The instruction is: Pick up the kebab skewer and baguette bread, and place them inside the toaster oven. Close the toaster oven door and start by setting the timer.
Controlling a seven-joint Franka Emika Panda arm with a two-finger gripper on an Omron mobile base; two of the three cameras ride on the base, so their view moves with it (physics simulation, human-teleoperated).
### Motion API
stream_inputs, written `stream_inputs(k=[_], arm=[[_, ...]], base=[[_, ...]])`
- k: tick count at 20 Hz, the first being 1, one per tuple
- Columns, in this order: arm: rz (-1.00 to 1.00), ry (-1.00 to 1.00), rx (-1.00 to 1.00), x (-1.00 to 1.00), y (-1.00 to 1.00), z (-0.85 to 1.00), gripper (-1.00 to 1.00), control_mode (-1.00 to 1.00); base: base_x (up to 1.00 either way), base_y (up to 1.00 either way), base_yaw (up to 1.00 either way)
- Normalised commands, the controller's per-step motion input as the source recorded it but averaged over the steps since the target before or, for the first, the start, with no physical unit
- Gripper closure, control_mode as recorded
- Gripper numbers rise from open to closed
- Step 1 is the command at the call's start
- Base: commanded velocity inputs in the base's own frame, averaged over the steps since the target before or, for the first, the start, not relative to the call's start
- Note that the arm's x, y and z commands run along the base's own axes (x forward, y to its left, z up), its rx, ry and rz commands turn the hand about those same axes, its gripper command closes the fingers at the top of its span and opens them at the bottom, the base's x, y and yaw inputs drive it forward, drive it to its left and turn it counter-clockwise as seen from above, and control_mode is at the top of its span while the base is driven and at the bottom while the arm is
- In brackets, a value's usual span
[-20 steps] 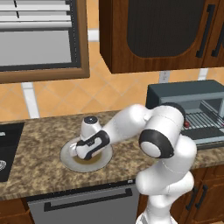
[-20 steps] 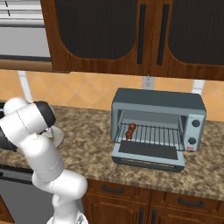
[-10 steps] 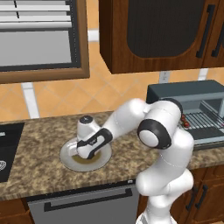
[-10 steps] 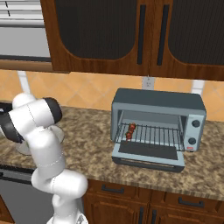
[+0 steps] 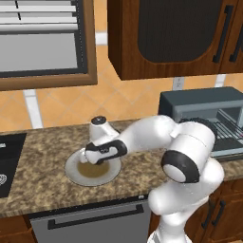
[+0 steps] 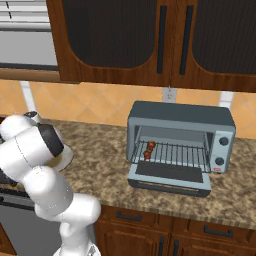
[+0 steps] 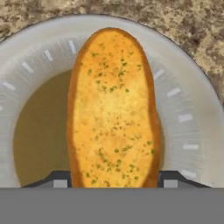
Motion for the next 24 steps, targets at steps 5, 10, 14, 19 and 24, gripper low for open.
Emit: stream_inputs(k=[5, 10, 14, 19, 24], arm=[[0.08, -0.02, 0.17, -0.52, -1.0, 0.99, 1.0, -1.0], [0.07, -0.05, 0.09, -0.72, -1.0, 0.79, 1.0, -1.0], [0.0, 0.02, 0.0, -0.47, -1.0, 0.68, 1.0, -1.0], [0.0, 0.02, -0.01, -0.3, -1.0, 0.65, 1.0, -1.0], [-0.01, 0.03, -0.03, -0.03, -1.0, 0.4, 1.0, -1.0]], base=[[0.0, 0.0, 0.0], [0.0, 0.0, 0.0], [0.0, 0.0, 0.0], [0.0, 0.0, 0.0], [0.0, 0.0, 0.0]])
